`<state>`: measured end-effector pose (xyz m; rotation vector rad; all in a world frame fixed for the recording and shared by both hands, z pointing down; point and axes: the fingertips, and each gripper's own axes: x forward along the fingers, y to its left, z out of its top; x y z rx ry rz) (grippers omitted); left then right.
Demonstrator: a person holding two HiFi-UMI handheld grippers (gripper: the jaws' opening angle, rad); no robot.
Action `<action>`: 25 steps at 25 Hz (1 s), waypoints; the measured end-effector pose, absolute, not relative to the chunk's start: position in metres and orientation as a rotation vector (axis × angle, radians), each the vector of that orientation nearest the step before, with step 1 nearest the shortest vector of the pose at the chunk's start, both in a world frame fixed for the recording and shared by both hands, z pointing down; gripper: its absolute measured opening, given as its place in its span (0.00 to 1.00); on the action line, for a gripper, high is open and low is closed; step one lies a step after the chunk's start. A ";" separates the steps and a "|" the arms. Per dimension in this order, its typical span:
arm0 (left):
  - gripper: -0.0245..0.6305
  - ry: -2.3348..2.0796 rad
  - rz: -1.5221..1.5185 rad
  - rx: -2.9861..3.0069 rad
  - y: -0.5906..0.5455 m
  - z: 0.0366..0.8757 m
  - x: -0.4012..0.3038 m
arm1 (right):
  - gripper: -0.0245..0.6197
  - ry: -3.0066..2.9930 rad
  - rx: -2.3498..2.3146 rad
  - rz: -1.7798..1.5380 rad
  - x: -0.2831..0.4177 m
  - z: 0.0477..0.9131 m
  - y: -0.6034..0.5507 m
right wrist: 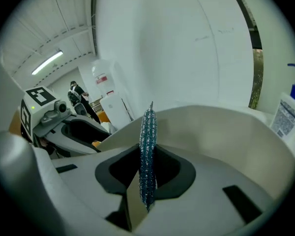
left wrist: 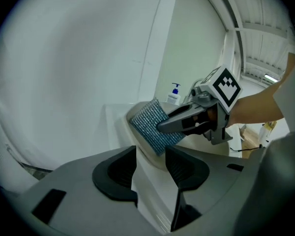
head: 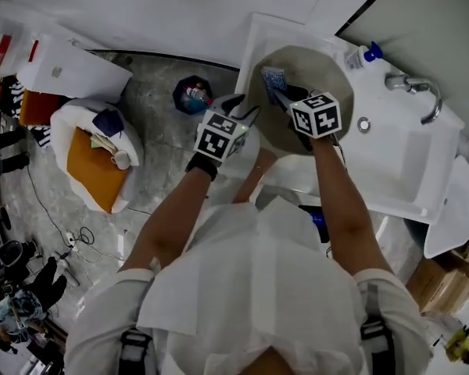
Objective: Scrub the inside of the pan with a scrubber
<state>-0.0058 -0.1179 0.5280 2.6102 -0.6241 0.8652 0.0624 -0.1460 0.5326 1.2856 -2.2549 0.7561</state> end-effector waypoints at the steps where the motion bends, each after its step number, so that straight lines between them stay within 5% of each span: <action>1: 0.33 -0.624 0.867 2.601 -0.122 0.529 -0.004 | 0.14 -2.264 1.291 0.774 0.060 0.533 -0.149; 17: 0.29 -0.634 0.960 2.570 -0.175 0.537 -0.019 | 0.14 -2.361 1.466 0.932 0.013 0.527 -0.199; 25: 0.25 -0.653 0.954 2.557 -0.184 0.536 -0.018 | 0.13 -2.127 1.740 0.815 0.106 0.530 -0.208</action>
